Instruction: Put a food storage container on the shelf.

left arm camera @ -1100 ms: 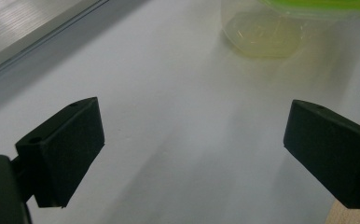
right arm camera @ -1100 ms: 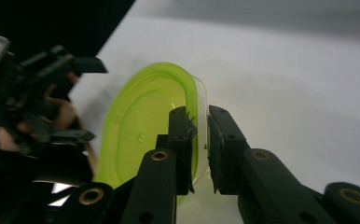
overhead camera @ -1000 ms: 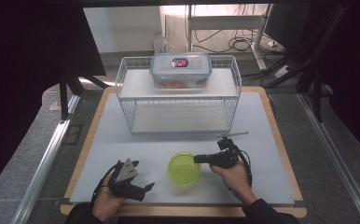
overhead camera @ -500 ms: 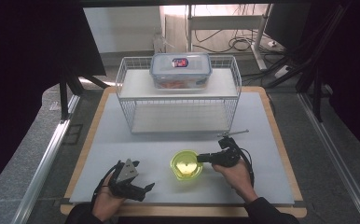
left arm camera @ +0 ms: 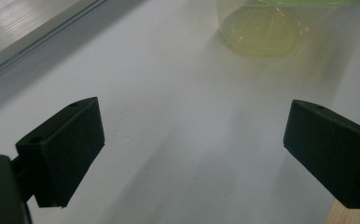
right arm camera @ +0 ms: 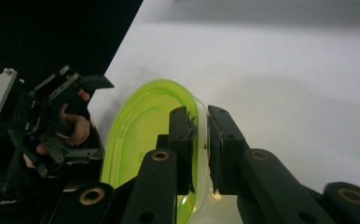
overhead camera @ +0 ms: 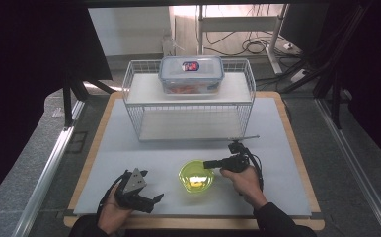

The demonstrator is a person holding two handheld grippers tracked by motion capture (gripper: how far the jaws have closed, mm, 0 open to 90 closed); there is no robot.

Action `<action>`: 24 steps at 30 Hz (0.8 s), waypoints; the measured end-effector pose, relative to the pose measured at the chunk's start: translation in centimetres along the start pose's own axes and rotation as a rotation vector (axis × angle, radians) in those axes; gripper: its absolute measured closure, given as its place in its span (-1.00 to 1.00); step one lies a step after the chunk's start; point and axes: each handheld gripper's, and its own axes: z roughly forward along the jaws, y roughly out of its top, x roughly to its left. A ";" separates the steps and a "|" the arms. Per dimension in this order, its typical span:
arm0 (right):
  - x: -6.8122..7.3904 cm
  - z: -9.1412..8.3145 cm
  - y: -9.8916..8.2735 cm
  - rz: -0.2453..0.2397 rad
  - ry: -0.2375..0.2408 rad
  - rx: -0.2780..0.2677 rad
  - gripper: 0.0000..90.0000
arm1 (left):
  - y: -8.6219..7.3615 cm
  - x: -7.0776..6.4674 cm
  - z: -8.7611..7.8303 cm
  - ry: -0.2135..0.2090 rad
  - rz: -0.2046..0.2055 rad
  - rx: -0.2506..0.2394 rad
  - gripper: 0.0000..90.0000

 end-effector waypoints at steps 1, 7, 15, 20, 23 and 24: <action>0.1 0.0 0.0 -0.003 0.000 -0.002 0.81 | 0.0 0.0 0.0 0.000 0.001 0.000 -0.89; 0.4 -0.7 0.2 0.017 0.040 -0.029 0.82 | 0.0 0.0 0.0 0.003 0.001 -0.004 -0.89; 1.6 -2.1 1.1 -0.001 0.076 -0.079 0.82 | 0.1 0.1 -0.4 0.004 -0.024 -0.039 -0.90; 2.4 -3.2 2.0 -0.019 0.084 -0.109 0.82 | 0.1 0.2 -0.4 -0.008 -0.032 -0.051 -0.91; 2.9 -3.9 2.6 -0.020 0.085 -0.126 0.82 | 0.1 0.3 -0.5 -0.015 -0.037 -0.058 -0.91; 3.0 -4.1 2.8 -0.022 0.085 -0.132 0.82 | 0.1 0.3 -0.5 -0.016 -0.037 -0.058 -0.91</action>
